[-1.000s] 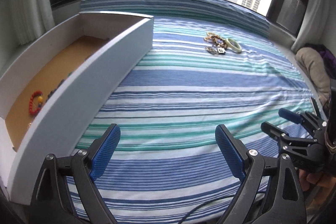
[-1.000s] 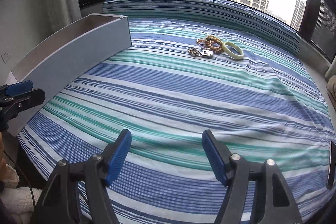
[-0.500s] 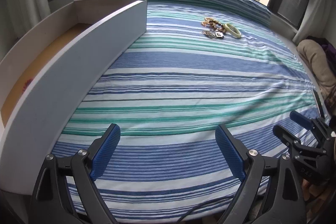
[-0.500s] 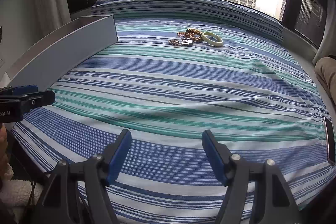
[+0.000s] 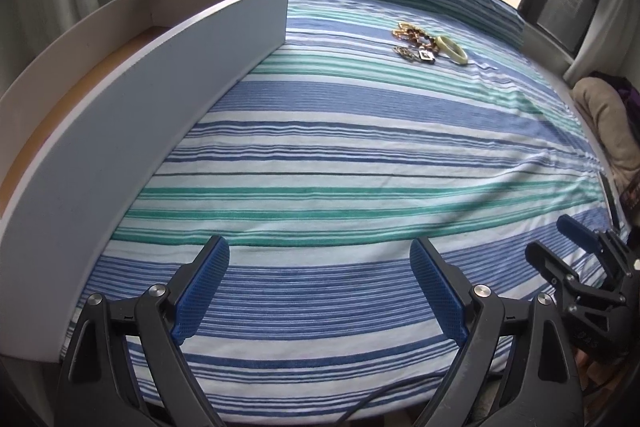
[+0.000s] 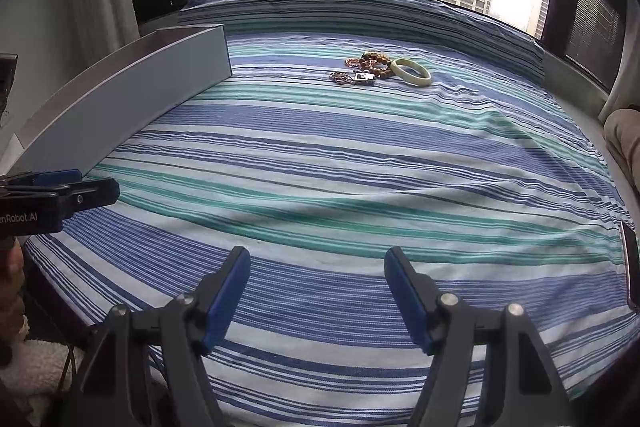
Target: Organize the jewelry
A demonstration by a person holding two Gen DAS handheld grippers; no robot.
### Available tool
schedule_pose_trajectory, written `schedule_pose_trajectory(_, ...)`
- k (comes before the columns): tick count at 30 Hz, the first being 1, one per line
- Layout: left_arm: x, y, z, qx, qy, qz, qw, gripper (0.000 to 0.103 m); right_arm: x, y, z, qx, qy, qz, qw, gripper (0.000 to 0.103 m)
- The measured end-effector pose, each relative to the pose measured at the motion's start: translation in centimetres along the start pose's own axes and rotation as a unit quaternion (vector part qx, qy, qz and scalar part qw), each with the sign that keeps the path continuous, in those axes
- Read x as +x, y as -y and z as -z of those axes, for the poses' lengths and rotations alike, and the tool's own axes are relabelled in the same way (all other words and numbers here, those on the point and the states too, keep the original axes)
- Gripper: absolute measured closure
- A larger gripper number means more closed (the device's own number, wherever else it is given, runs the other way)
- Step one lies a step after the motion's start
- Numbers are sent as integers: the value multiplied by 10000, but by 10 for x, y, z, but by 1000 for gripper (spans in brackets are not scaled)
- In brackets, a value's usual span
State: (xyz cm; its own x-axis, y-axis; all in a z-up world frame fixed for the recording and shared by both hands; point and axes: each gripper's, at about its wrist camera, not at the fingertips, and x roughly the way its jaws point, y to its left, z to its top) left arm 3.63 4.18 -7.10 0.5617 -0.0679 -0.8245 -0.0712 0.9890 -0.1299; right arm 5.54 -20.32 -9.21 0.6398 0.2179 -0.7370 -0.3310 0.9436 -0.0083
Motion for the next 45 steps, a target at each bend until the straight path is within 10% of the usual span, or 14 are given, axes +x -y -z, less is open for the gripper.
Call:
schedule_pose_trajectory(13, 25, 21, -28, 332, -240, -6, 9992, 11, 5, 19, 2, 257, -71, -48, 9996, 32)
schedule_pose_trajectory(18, 40, 40, -79, 538, -309, 552, 9966, 11, 4, 34, 1, 428, -37, -82, 9990, 32)
schedule_pose_trajectory(25, 104, 98, -156, 1536, -416, 1119, 9809, 11, 9, 55, 0, 693, -43, -137, 9975, 32)
schedule_pose_trajectory(36, 217, 142, -216, 2321, -410, 912, 9675, 27, 16, 85, 5, 1043, -105, -221, 9942, 32)
schedule_pose_trajectory(38, 222, 144, -214, 2481, -292, 915, 9639, 32, 19, 90, 5, 1107, -143, -214, 9935, 32)
schedule_pose_trajectory(41, 215, 139, -212, 2439, -24, 1149, 9630, 75, 22, 98, 4, 1206, -165, -184, 9924, 32)
schedule_pose_trajectory(45, 212, 126, -215, 2055, -10, 1234, 9708, 80, 26, 105, 3, 1306, -156, -162, 9912, 32)
